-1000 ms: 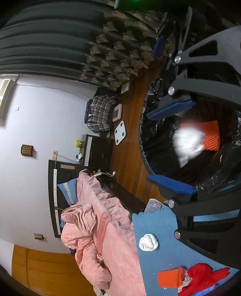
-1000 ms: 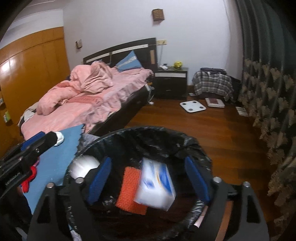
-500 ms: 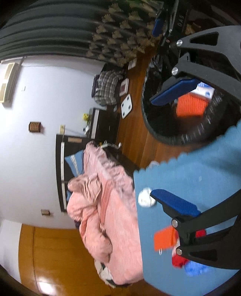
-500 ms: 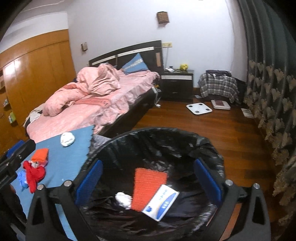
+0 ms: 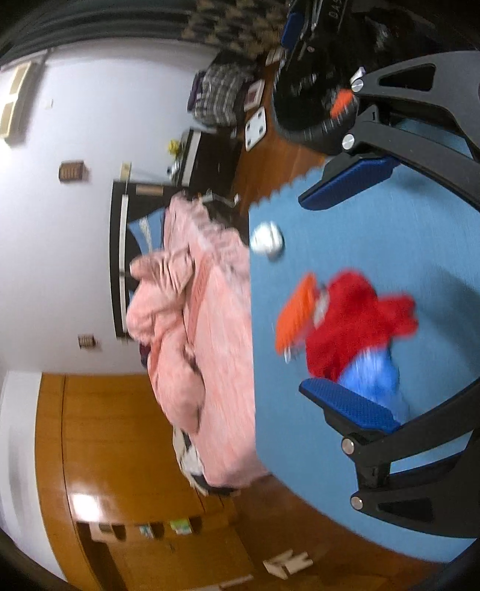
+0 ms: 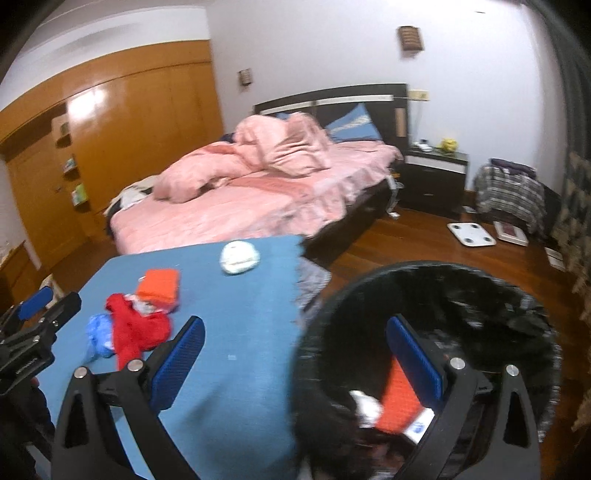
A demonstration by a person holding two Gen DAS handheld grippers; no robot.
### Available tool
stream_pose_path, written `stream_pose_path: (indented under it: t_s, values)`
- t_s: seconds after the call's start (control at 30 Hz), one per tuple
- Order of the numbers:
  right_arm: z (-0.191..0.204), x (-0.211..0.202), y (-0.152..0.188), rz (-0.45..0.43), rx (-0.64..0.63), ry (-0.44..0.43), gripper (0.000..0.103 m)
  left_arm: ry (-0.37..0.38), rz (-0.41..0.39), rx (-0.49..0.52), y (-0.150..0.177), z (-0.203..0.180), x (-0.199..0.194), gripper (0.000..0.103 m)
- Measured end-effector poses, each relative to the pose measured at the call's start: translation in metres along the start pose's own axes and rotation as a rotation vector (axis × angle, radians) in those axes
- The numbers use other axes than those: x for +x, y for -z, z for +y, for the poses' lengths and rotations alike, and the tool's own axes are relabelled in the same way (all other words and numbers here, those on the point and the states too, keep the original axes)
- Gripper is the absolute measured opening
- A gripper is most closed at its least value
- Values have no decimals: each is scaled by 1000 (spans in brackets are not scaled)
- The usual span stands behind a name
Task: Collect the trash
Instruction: 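Release the tissue box and tissue ball into the black bin, then grasp the red gloves with the right tool and lift them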
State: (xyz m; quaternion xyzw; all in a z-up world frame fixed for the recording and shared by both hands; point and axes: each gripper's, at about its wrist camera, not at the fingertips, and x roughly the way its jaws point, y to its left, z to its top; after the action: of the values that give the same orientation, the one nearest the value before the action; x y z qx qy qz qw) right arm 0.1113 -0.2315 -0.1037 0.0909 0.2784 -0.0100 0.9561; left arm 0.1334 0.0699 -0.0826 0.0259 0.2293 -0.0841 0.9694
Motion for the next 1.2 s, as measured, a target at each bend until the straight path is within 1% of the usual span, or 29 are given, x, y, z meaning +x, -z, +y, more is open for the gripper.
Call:
stream_pose_path:
  t_s: [0.13,0.27,0.43,0.53,0.7,0.77,0.87,1.03,1.1,1.17,1.2]
  values:
    - [40,16,3,15,-52,-60,97,-64,14,-16,6,32,-1,90]
    - [71,34,8,34,-81,-103,97,-115,27,-42,13,62,0,90]
    - [105,56,15,62,-121,-146,97,-151,47,-60,20,85,4,90]
    - [119,66,20,83,-134,-167,94,-169,70,-82,28,98,7,90]
    - [143,81,26,111,-160,-200,84,-195,89,-106,37,117,9,89]
    - [153,86,29,127,-167,-223,75,-205,90,-111,38,122,9,89]
    - [169,94,32,143,-183,-251,69,-215,91,-118,40,130,10,89]
    - [191,102,36,151,-219,-281,63,-227,89,-139,40,138,11,89]
    - [197,107,37,163,-230,-284,58,-231,90,-146,40,141,11,89]
    - [202,114,38,183,-241,-285,44,-232,90,-154,41,143,10,89]
    - [204,117,39,192,-243,-291,41,-232,91,-156,41,143,10,89]
